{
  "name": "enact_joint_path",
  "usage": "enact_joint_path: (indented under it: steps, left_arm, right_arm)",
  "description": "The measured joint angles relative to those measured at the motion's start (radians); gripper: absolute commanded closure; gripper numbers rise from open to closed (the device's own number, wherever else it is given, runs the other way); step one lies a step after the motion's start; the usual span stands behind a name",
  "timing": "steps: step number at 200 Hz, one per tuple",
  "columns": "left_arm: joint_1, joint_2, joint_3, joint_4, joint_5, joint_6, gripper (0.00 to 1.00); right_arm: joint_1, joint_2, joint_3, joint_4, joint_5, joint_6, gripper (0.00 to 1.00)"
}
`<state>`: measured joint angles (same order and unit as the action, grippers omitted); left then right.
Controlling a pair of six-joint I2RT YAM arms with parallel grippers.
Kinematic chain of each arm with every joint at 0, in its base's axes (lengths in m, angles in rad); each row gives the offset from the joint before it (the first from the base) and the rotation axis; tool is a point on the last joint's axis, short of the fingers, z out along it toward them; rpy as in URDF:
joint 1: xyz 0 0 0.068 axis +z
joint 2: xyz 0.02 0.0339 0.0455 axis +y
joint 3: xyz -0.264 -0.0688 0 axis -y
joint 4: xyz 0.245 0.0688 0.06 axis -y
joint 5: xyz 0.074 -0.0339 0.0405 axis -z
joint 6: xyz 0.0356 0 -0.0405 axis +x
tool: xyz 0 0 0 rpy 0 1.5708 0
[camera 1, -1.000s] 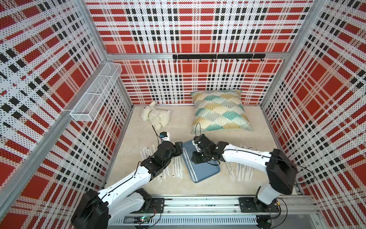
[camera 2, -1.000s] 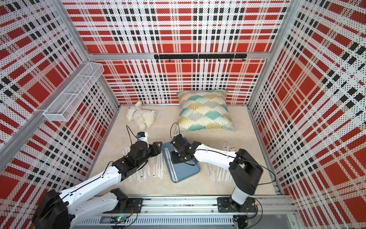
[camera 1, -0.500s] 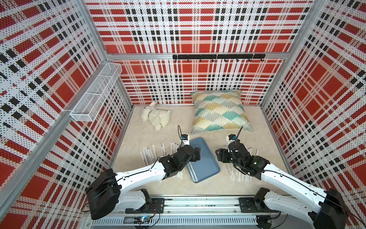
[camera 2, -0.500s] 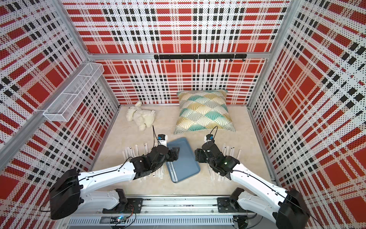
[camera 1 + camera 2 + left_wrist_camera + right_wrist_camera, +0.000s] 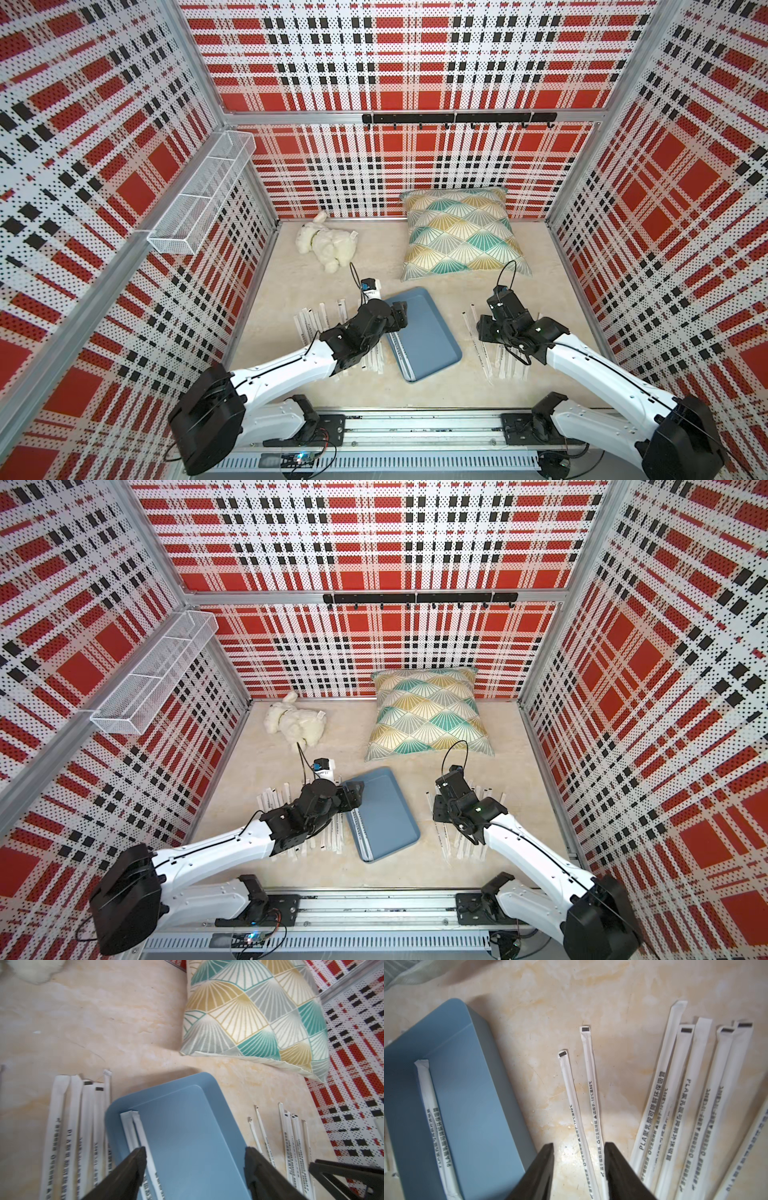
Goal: Put the straws into the storage box
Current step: Pick up the straw from the center of the board.
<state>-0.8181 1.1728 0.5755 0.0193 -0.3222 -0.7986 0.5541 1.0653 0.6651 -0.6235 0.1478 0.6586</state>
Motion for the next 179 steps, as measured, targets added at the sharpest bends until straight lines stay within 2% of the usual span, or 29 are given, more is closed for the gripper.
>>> enact_joint_path:
  steps: [30, 74, 104, 158, 179]
  left_arm:
    - [0.002, -0.045, -0.063, 0.0, -0.001, -0.029, 0.21]
    - [0.001, -0.055, -0.084, 0.011, -0.001, -0.05, 0.22]
    - [0.01, -0.066, -0.109, 0.018, 0.0, -0.051, 0.22]
    - [0.034, -0.073, -0.136, 0.026, 0.002, -0.05, 0.22]
    - [0.048, -0.086, -0.14, 0.026, 0.004, -0.049, 0.22]
  right_arm:
    - [0.0, 0.117, 0.024, -0.011, -0.005, -0.014, 0.69]
    - [0.0, 0.274, 0.029, 0.047, -0.038, -0.034, 0.68]
    - [0.003, 0.323, 0.029, 0.088, -0.058, -0.041, 0.72]
    - [0.023, 0.373, 0.012, 0.146, -0.058, -0.04, 0.88]
    - [0.048, 0.373, 0.014, 0.143, -0.032, -0.038, 0.9]
